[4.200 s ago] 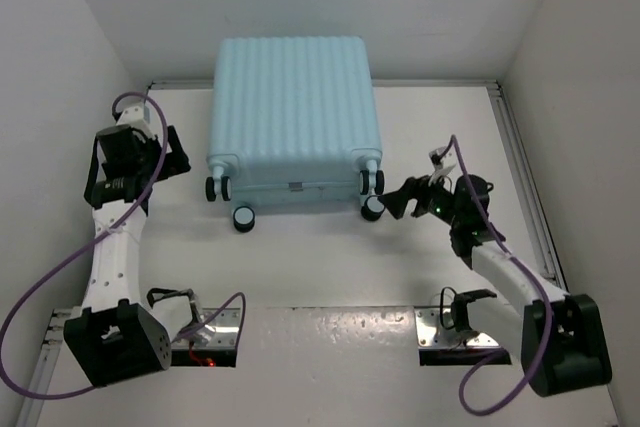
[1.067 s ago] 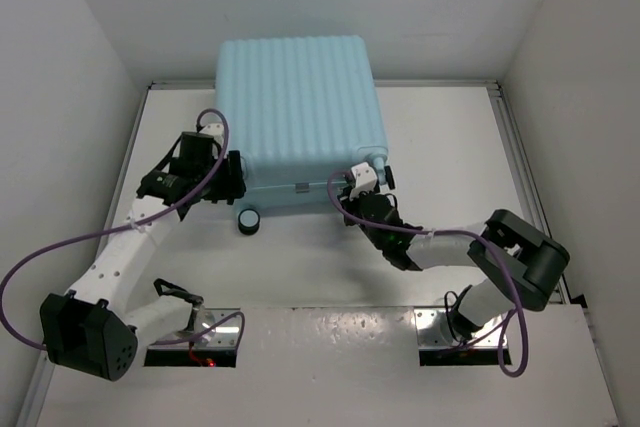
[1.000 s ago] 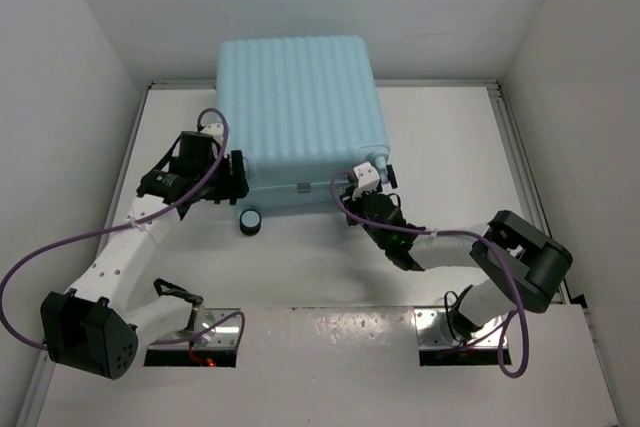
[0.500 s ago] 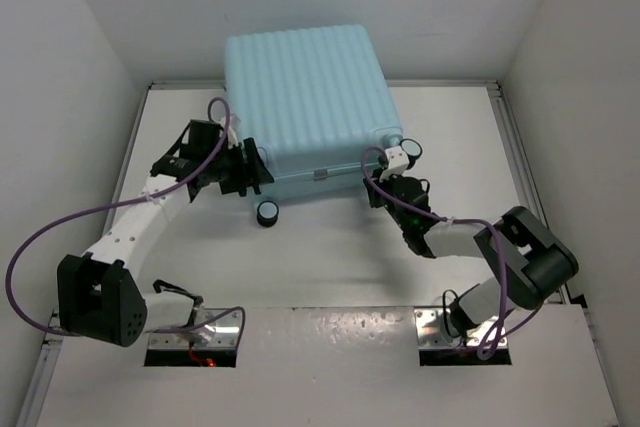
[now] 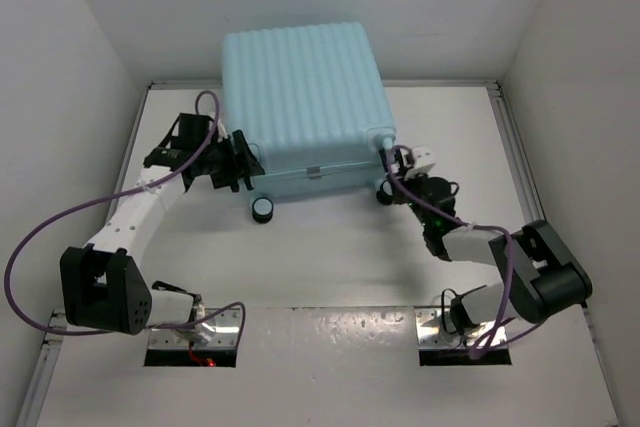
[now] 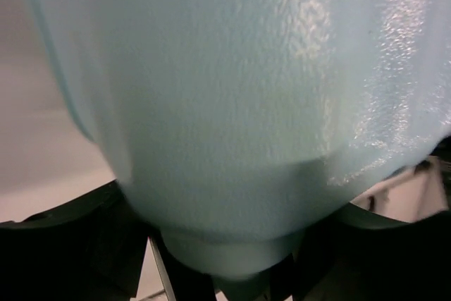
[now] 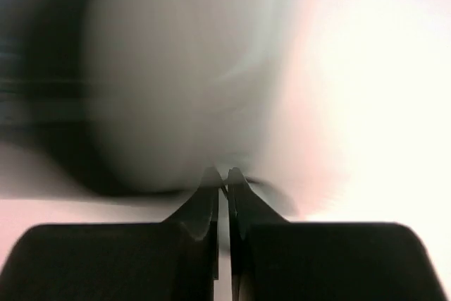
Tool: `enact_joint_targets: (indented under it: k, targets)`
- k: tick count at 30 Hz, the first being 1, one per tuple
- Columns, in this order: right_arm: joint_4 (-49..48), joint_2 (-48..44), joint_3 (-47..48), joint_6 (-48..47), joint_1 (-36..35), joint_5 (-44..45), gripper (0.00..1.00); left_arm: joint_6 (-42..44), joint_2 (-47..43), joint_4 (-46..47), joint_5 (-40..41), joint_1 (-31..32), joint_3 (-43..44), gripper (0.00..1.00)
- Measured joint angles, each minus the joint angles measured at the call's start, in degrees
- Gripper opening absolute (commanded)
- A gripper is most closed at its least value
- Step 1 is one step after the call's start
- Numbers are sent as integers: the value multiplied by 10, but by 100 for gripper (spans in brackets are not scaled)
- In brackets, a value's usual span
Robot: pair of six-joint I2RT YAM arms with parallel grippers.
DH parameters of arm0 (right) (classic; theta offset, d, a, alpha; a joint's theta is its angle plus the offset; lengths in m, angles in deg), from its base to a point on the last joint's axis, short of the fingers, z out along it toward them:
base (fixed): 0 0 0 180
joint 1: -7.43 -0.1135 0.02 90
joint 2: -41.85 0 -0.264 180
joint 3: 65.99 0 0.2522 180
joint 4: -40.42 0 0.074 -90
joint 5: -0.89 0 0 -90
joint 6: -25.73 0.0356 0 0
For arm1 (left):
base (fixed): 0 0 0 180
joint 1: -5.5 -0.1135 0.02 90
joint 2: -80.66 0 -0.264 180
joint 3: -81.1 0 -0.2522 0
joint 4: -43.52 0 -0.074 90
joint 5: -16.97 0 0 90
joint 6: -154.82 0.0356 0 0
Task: Pack the luggage
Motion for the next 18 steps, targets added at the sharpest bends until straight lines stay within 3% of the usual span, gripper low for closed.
enact_joint_targets:
  k: [3, 6, 12, 18]
  targets:
    - [-14, -11, -5, 39, 90, 41, 0, 36, 0, -4, 58, -28, 10, 0]
    - [-26, -9, -2, 64, 104, 41, 0, 62, 0, 1, 91, -44, 13, 0]
    - [-37, 6, -2, 77, 178, 144, 0, 89, 2, 4, 164, -75, 19, 0]
    - [-53, 53, 19, 86, 195, 79, 3, 134, 8, 9, 181, -82, 23, 0]
